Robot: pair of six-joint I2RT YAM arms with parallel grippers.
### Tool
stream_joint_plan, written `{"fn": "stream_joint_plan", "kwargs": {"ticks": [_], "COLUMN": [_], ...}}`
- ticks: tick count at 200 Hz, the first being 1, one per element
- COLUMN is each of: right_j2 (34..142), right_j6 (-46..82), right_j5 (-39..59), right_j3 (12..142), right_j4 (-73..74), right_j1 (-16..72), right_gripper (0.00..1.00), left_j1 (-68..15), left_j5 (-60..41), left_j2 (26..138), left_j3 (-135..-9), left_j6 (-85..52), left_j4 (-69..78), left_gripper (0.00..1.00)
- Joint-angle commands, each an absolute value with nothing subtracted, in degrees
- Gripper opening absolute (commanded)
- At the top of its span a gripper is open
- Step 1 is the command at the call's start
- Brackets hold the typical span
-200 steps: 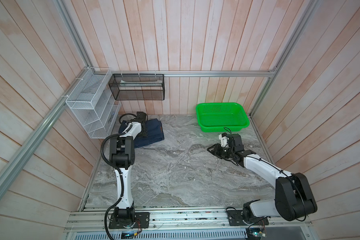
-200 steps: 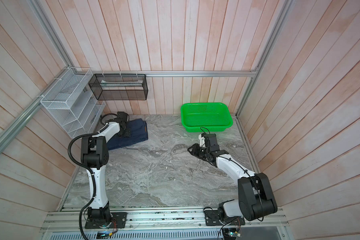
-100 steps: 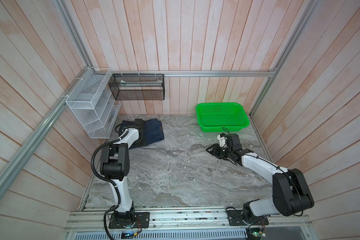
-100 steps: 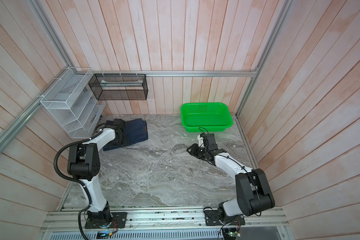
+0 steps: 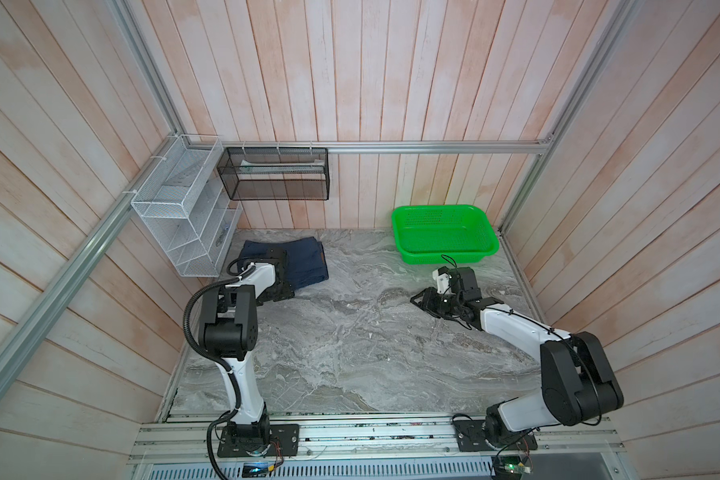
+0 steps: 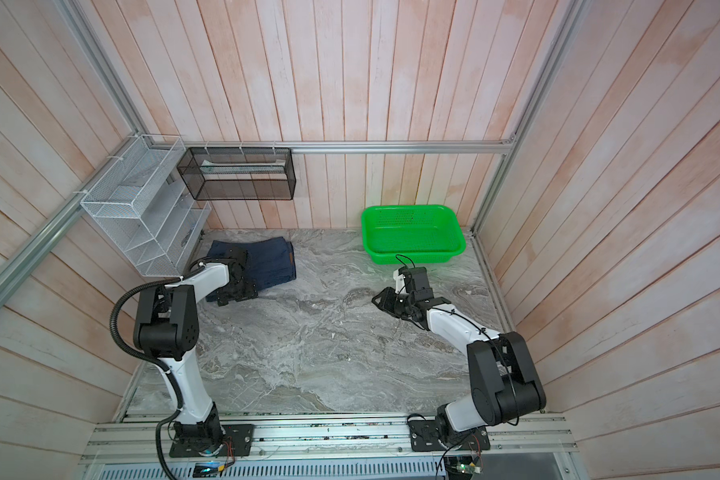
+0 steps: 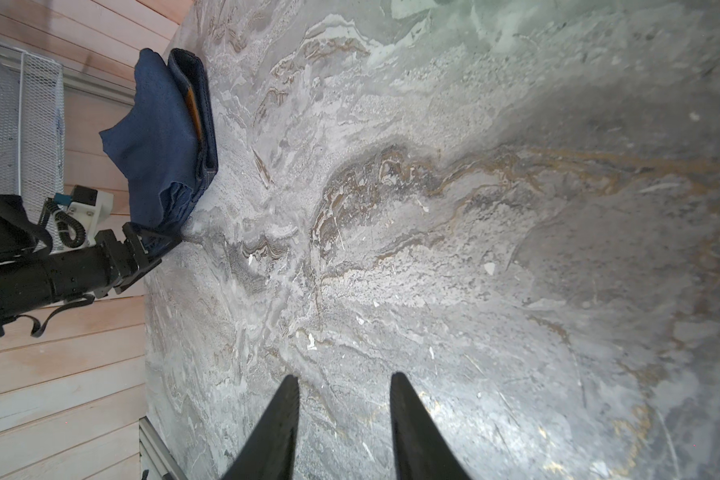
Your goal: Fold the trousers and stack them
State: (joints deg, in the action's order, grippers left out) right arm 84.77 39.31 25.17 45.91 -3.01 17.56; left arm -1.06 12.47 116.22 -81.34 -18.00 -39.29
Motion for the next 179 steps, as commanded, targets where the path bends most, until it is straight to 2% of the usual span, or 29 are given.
{"fn": "stream_joint_plan", "kwargs": {"ticks": [1,65,92,106,140,179], "right_j2": [84.7,84.4,83.9,83.2,79.7,68.9], "right_j6": [39.4,39.6,39.3,38.3,33.4,27.0], "right_j5": [25.0,24.9,24.4,23.3,16.1,0.0], "right_j3": [47.1,46.7,47.1,47.6,48.0,38.6], "right_j4": [-3.4,-3.7,-4.0,-4.6,-5.0,7.6], "right_j1": [17.9,18.0,18.2,18.1,18.0,18.0], "right_gripper": [0.38,0.38,0.38,0.38,0.38,0.38], "left_j1": [0.0,1.7,1.5,0.5,-5.5,-8.3], "left_j5": [14.7,15.8,15.2,13.9,11.2,12.9], "left_j2": [121.6,129.6,127.2,121.0,95.3,69.5], "left_j3": [-86.6,-101.1,-101.7,-96.9,-78.3,-55.5], "left_j6": [-15.7,-10.0,-9.6,-9.3,-7.5,-11.6], "left_j4": [-37.4,-40.9,-42.3,-39.9,-28.2,-14.6], "left_gripper": [0.83,0.83,0.83,0.83,0.82,0.84]}}
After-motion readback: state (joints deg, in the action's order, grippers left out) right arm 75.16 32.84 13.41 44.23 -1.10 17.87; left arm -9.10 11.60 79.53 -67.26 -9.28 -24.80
